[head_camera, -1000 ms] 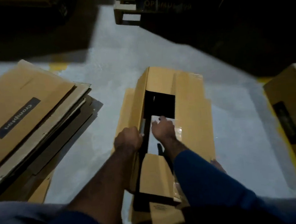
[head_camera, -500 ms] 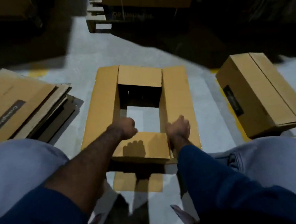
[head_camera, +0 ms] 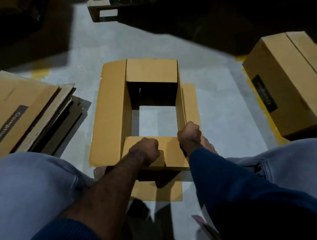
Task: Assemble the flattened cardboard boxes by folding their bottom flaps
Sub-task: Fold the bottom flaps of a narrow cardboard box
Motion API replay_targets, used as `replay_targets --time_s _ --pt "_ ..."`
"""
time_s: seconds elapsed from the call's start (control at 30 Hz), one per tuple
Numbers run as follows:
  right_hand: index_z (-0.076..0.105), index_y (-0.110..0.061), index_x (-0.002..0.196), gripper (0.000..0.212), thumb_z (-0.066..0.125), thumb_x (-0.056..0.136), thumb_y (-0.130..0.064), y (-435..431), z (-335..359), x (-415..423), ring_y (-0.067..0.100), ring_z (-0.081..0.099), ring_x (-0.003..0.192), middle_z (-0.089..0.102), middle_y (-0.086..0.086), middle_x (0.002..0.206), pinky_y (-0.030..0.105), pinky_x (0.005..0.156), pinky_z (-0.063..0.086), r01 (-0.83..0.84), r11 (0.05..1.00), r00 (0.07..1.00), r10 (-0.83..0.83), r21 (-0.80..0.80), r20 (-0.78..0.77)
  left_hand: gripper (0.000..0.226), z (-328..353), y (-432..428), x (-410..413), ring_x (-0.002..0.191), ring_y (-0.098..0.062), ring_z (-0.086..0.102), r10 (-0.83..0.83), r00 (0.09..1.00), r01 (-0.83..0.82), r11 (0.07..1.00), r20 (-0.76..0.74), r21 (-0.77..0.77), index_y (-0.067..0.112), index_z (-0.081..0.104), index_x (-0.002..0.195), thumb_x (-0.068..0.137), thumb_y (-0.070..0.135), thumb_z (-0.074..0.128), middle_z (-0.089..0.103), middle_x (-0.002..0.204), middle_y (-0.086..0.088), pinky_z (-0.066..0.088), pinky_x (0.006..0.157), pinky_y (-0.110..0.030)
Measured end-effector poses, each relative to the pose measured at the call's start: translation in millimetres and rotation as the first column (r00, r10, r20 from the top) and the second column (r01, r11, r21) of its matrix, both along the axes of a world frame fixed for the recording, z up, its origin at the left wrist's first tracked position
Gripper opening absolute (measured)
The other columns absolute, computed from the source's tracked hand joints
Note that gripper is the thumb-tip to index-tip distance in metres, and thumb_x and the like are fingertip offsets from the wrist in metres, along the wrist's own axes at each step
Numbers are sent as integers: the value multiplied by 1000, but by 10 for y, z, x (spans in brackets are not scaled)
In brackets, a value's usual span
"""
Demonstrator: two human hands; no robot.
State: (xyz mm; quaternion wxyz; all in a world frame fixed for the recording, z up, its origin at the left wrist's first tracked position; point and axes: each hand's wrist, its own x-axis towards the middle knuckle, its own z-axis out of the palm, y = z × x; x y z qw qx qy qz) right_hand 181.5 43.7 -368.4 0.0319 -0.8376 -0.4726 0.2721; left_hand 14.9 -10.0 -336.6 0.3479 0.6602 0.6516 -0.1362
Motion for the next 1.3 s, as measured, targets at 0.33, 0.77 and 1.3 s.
replay_targets --time_s 0.33,0.77,1.3 --pt "52 -7 126 33 55 93 -9 388 -79 5 39 54 121 55 17 129 49 93 55 -65 996 997 68 67 -34 11 -161 282 -36 94 -25 60 66 997 -70 994 46 80 26 55 93 97 36 55 64 107 -5 55 83 -41" --pt "59 -2 123 33 64 93 -16 1884 -248 -125 40 57 121 59 19 128 48 94 53 -85 978 996 81 191 29 35 -490 1034 -542 118 -32 52 286 957 -236 870 -54 433 20 54 128 96 33 58 55 127 -10 45 97 -45" --pt "67 -7 110 43 42 104 -42 2578 -264 37 39 67 100 68 16 110 42 78 49 -436 896 832 363 89 419 97 -949 1465 -1024 155 -25 16 427 883 -469 788 195 399 23 6 163 85 -4 59 9 171 -2 38 115 -43"
